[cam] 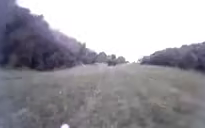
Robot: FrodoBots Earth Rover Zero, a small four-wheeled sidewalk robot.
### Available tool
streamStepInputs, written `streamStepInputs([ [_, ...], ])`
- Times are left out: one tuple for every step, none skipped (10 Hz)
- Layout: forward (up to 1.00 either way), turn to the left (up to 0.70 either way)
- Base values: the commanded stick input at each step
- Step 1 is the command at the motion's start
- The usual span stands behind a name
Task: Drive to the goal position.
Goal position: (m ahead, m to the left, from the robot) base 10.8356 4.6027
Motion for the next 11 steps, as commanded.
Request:
streamStepInputs([
  [0.70, -0.24],
  [0.70, 0.00],
  [0.70, 0.00],
  [0.70, 0.00],
  [0.70, 0.00],
  [0.70, 0.00],
  [0.70, 0.00],
  [0.70, -0.05],
  [0.70, -0.16],
  [0.70, -0.06],
  [0.70, 0.00],
])
